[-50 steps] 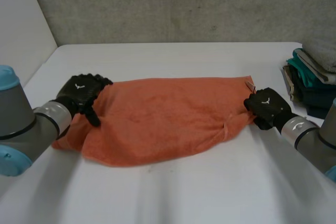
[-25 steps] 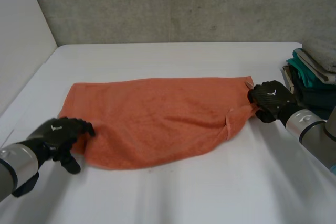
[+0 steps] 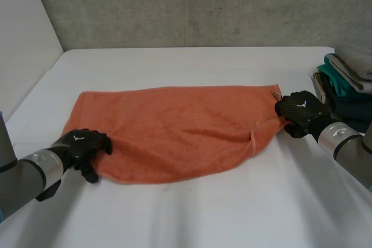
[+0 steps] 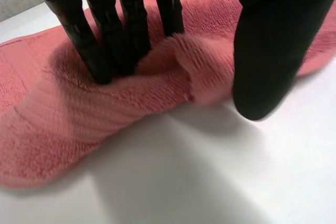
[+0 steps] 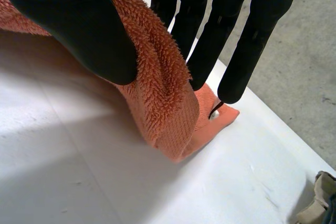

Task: Fold the laundry.

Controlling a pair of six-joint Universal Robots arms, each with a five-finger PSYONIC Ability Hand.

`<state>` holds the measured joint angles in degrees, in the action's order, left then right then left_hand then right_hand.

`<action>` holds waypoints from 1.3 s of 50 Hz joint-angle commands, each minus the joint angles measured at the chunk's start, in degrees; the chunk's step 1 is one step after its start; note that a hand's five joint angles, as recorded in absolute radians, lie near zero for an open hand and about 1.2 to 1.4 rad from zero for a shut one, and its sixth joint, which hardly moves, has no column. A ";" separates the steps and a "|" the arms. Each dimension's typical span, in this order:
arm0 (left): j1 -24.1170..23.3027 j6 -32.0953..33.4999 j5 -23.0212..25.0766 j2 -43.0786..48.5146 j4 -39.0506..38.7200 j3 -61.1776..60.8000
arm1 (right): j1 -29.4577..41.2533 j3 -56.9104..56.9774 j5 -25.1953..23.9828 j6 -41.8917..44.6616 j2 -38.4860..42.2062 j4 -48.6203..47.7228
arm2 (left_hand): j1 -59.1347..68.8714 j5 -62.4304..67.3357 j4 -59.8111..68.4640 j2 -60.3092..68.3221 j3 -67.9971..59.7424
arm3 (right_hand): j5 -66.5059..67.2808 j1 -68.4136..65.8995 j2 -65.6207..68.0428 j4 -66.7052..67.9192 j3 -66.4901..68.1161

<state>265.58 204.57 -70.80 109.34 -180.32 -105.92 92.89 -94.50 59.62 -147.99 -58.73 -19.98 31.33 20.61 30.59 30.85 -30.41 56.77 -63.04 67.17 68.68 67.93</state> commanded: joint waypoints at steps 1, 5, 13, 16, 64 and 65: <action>-1.20 -0.83 -0.21 0.88 -3.19 0.89 | 0.36 0.89 0.06 1.38 -2.35 7.74 | 46.02 46.74 46.76 46.50 -46.94 | -16.53 12.80 -16.93 -18.45 -17.69; -1.56 -2.67 -0.92 -0.44 -4.60 0.28 | -0.08 4.22 1.11 4.89 -3.75 15.55 | 48.67 49.39 49.41 49.15 -49.59 | -39.76 36.02 -40.15 -41.67 -40.91; -1.65 -3.91 -1.62 -4.30 -5.13 -2.09 | 1.93 15.28 3.05 8.93 -4.20 34.79 | 48.67 49.39 49.41 49.15 -49.59 | -42.30 38.57 -42.70 -44.22 -43.46; -1.47 -3.91 -1.45 -5.62 -5.13 -2.71 | 3.52 18.64 3.05 10.70 -3.23 39.47 | 48.67 49.39 49.41 49.15 -49.59 | -41.30 37.56 -41.69 -43.21 -42.45; 0.46 -10.31 -3.29 -26.19 7.94 15.19 | 3.10 36.23 1.64 9.13 -8.56 44.76 | 48.67 49.39 49.41 49.15 -49.59 | 13.23 -16.96 12.83 11.32 12.07; 0.73 -10.68 -3.38 -26.63 9.27 16.44 | 2.57 36.05 1.47 8.95 -9.98 44.76 | 48.67 49.39 49.41 49.15 -49.59 | 13.23 -16.96 12.83 11.32 12.07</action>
<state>264.96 197.70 -72.96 87.28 -178.01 -98.40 98.37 -56.19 61.25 -136.05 -59.61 26.29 63.82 54.32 68.69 68.08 -68.16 54.74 -59.57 66.36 68.41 67.64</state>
